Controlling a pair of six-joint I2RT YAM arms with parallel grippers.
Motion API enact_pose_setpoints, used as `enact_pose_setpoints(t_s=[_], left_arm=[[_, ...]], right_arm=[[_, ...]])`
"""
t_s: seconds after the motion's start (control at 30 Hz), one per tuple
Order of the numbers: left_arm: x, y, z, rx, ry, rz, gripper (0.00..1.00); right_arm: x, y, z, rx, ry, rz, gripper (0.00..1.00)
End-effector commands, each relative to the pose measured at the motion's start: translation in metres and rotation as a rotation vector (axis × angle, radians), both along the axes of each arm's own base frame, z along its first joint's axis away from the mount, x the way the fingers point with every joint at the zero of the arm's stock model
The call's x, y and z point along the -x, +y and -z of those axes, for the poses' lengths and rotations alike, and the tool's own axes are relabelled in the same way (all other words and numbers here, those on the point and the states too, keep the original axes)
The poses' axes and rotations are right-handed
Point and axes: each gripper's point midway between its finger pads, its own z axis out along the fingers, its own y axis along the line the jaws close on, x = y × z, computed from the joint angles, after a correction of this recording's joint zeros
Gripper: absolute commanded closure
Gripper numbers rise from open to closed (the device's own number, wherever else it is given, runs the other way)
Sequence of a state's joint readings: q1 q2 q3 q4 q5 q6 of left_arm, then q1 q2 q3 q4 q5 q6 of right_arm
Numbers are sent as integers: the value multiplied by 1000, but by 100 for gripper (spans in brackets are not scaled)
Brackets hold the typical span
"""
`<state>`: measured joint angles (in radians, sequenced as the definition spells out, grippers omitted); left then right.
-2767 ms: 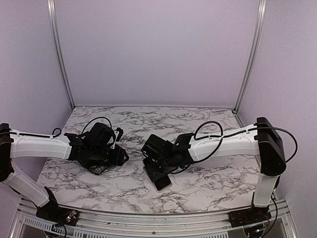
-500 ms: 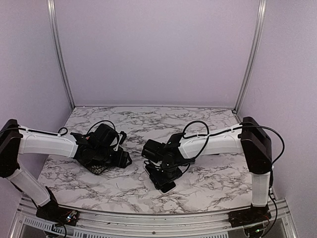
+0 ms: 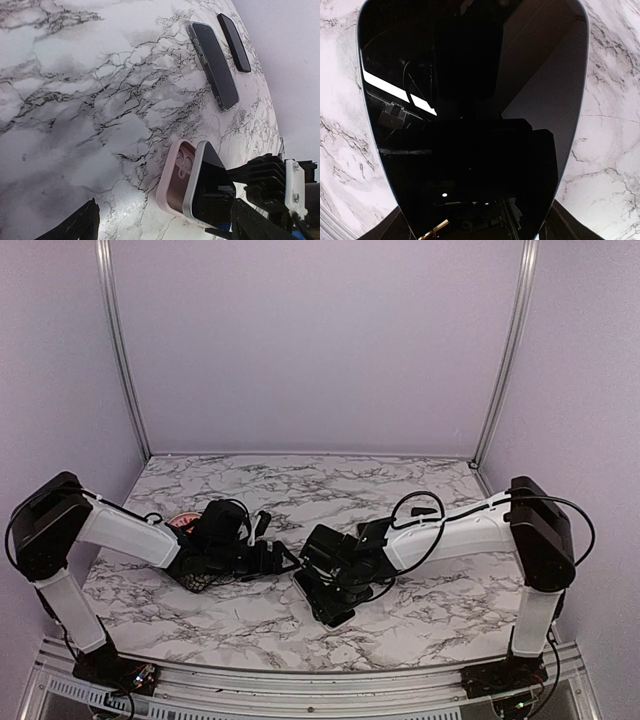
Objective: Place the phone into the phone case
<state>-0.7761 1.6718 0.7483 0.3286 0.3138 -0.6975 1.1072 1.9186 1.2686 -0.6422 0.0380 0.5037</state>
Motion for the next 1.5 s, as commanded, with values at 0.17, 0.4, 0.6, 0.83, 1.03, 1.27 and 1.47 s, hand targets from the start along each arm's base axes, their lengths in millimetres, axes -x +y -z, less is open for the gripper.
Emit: enact_pose_setpoints(t_s=[0.17, 0.4, 0.6, 0.83, 1.03, 1.27, 1.47], left_arm=[[2, -35, 16, 216, 172, 13, 14], [10, -40, 30, 226, 243, 41, 35], [11, -46, 26, 237, 235, 60, 39], [7, -50, 22, 244, 219, 66, 52], [8, -53, 25, 243, 223, 81, 65], [11, -55, 27, 234, 209, 96, 80], [13, -55, 36, 213, 207, 101, 100]], right_arm=[[-27, 24, -8, -152, -112, 42, 81], [-37, 23, -14, -165, -145, 67, 81], [-46, 32, -27, -231, -188, 77, 81], [-49, 35, -33, -259, -211, 74, 81], [-45, 48, -36, -316, -182, 53, 80], [-42, 49, -30, -317, -165, 45, 78], [-38, 42, -24, -291, -143, 61, 61]])
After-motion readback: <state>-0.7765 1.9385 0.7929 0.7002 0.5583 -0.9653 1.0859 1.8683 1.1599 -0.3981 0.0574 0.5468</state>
